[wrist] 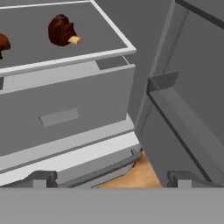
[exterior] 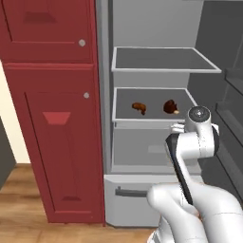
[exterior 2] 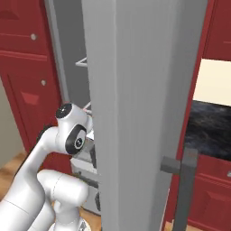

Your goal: Gather the bell pepper and lemon wedge from the fridge and place them on a tray on the dining counter. Then gather the steak and chicken drumstick from the fridge and place them on the other tray.

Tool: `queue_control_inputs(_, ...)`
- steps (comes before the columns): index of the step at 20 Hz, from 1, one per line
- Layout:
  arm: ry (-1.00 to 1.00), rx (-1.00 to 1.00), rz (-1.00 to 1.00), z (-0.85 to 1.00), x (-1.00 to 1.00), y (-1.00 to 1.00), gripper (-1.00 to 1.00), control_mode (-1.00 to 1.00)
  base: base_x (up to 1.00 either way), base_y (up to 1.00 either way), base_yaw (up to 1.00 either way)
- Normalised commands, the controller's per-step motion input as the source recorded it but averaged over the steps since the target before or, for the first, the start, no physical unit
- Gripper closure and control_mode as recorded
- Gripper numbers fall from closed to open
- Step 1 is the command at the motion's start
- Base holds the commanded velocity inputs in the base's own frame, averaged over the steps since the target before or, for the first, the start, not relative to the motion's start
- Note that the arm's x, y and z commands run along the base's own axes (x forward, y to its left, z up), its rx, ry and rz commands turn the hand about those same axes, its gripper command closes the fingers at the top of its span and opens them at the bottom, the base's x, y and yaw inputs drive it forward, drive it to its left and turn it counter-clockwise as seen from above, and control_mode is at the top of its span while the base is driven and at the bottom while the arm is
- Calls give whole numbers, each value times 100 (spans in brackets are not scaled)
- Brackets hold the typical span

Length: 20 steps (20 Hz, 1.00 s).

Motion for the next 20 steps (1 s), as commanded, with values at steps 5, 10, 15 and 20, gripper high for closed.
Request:
queue_control_inputs(5,0,0,0,0,0,0,-100,100,64,0,0)
queue_control_inputs(10,0,0,0,0,0,0,-100,100,4,0,0)
queue_control_inputs(15,0,0,0,0,0,0,-100,100,0,0,0)
queue_control_inputs(20,0,0,6,2,0,0,-100,-100,3,1,1)
